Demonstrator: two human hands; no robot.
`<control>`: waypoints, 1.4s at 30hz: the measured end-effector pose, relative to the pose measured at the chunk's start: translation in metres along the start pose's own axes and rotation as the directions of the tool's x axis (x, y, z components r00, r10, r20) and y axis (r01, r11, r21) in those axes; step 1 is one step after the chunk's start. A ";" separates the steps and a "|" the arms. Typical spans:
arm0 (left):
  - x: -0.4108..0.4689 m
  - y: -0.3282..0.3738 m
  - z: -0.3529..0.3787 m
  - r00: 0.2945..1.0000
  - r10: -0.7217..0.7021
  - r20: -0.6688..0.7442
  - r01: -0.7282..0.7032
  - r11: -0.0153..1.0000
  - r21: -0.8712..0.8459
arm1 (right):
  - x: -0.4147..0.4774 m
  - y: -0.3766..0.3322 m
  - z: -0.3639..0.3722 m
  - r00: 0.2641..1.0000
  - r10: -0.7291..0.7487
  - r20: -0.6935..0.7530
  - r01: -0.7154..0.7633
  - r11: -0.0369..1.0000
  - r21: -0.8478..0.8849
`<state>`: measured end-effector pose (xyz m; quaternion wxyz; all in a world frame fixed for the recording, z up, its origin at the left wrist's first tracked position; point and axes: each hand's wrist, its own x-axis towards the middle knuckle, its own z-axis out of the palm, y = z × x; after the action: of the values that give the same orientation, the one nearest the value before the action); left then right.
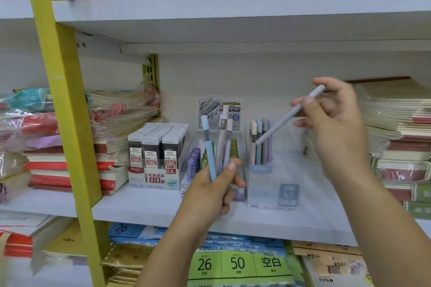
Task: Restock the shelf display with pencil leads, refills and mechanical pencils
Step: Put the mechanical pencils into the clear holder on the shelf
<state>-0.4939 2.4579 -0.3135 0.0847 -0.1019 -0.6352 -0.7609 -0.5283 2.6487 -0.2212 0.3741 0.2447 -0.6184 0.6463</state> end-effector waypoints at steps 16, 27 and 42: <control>0.009 -0.012 0.000 1.000 -0.007 -0.011 0.006 0.999 -0.041 | 0.005 0.059 -0.014 0.986 -0.028 0.164 0.117 0.818 -0.564; 0.009 -0.015 0.000 1.000 0.011 0.018 -0.010 0.999 -0.051 | 0.013 0.055 -0.009 0.973 0.047 0.227 0.106 0.781 -0.616; 0.009 -0.013 0.001 1.000 0.003 0.010 -0.003 0.998 -0.062 | 0.032 0.062 -0.005 0.958 0.196 0.210 0.084 0.507 -0.858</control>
<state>-0.5058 2.4610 -0.3237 0.0795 -0.1094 -0.6114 -0.7797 -0.5958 2.6621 -0.2351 0.3329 0.0954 -0.9108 0.2248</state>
